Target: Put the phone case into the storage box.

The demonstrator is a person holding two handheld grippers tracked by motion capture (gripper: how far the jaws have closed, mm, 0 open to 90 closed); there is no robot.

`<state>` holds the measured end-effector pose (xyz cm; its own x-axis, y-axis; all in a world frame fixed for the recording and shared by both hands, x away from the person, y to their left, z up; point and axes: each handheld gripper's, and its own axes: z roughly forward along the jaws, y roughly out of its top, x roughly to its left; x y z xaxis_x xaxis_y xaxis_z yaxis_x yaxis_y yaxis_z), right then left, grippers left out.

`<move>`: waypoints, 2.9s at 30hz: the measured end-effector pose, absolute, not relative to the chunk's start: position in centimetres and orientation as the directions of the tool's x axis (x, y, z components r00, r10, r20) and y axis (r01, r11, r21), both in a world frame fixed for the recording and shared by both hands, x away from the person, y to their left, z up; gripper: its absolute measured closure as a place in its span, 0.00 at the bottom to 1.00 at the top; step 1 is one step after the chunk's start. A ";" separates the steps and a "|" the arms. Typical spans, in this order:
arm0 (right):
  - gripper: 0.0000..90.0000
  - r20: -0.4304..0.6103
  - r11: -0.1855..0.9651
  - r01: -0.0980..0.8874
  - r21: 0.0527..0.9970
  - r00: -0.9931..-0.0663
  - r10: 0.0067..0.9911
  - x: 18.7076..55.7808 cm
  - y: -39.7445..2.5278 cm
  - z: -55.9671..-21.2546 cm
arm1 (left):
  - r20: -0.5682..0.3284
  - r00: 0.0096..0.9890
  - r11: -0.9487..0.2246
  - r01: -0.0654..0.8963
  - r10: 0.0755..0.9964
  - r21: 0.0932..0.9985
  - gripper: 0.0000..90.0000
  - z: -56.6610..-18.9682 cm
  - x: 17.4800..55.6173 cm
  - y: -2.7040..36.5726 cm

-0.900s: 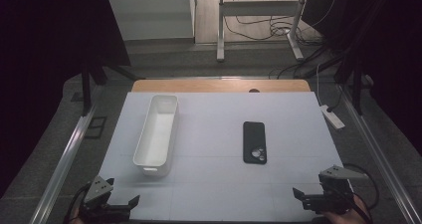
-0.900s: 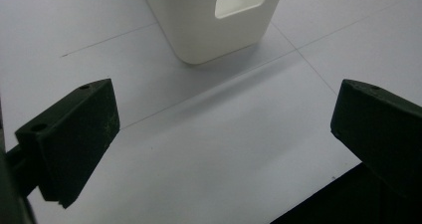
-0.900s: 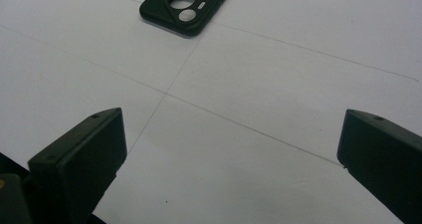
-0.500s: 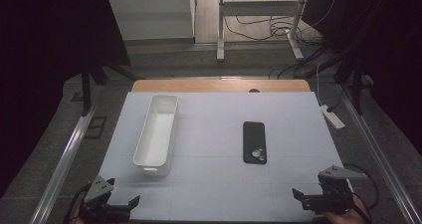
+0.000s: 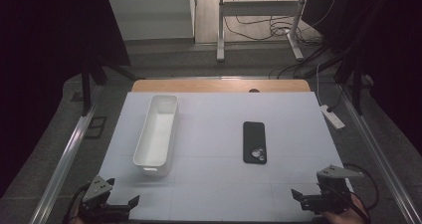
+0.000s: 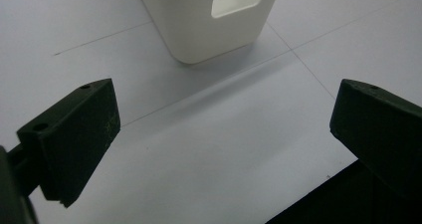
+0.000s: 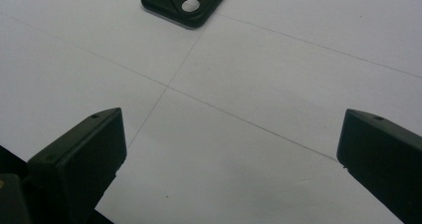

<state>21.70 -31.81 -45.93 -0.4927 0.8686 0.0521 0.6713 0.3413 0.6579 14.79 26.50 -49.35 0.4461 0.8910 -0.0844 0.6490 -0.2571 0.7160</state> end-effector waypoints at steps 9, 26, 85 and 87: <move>0.00 0.038 0.359 0.651 0.669 -0.512 0.858 22.1 -31.6 -45.7 | -0.083 0.450 -0.260 0.646 0.889 0.718 0.00 -49.3 14.8 26.5; 0.00 0.032 0.410 0.643 0.647 -0.561 0.827 23.7 -31.0 -45.9 | -0.079 0.451 -0.263 0.645 0.889 0.717 0.01 -49.3 14.8 26.5; 0.00 0.032 0.482 0.603 0.636 -0.644 0.764 31.1 -27.8 -44.9 | -0.076 0.456 -0.272 0.647 0.887 0.712 0.01 -49.4 14.8 26.4; 0.00 0.033 0.483 0.605 0.633 -0.645 0.764 31.5 -27.6 -44.9 | -0.073 0.458 -0.275 0.646 0.886 0.712 0.01 -49.4 14.8 26.3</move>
